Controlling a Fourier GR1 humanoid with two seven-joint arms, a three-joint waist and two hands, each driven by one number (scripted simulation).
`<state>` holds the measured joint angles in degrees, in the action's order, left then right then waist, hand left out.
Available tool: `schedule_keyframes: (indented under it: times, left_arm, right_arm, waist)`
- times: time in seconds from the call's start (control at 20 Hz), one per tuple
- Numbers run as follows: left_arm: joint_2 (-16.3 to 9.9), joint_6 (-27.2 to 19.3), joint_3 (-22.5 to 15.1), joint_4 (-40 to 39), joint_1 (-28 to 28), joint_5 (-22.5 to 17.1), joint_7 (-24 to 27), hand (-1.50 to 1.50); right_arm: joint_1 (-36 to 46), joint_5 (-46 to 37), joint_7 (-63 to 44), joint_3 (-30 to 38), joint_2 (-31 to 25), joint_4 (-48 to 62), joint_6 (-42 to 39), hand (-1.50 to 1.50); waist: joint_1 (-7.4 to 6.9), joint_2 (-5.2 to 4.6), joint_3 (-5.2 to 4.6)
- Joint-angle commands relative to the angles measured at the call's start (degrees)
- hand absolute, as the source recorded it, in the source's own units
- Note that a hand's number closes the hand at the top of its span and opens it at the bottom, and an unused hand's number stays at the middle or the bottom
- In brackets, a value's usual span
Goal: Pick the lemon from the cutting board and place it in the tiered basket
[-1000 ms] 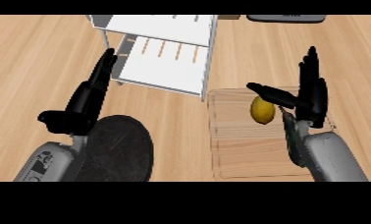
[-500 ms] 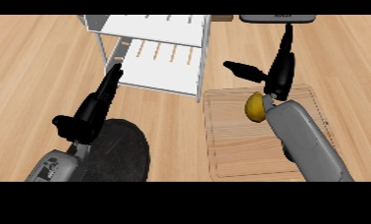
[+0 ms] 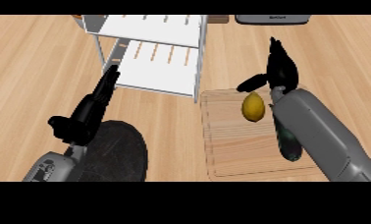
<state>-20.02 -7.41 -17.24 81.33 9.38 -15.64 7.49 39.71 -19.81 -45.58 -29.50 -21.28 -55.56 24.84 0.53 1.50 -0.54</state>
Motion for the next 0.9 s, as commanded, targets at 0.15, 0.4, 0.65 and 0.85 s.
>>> schedule_keyframes:
  times: [0.15,0.4,0.65,0.85]
  left_arm:
    - [0.22,0.26,-0.37,-0.56,-2.53,-0.65,-2.04,0.0]
    - [0.07,2.18,1.12,-3.9,-1.75,-1.12,-0.15,0.0]
    - [2.6,0.7,-0.66,-2.62,-2.74,-0.09,-0.62,0.0]
    - [1.18,1.5,-0.39,-2.47,-3.06,0.63,-0.38,0.0]
  right_arm:
    - [11.36,2.07,-24.59,-4.69,0.72,-4.25,-24.05,-1.5]
    - [15.05,3.44,-35.97,-4.28,2.69,-8.8,-28.48,-1.5]
    - [15.29,-0.61,-39.54,-4.83,2.27,-10.4,-25.28,-1.5]
    - [14.84,-1.3,-39.61,-5.26,3.18,-3.95,-28.43,-1.5]
  waist:
    - [-0.06,-0.12,0.19]
    - [1.14,-0.67,0.34]
    - [1.47,-0.62,0.39]
    - [0.67,-0.96,0.35]
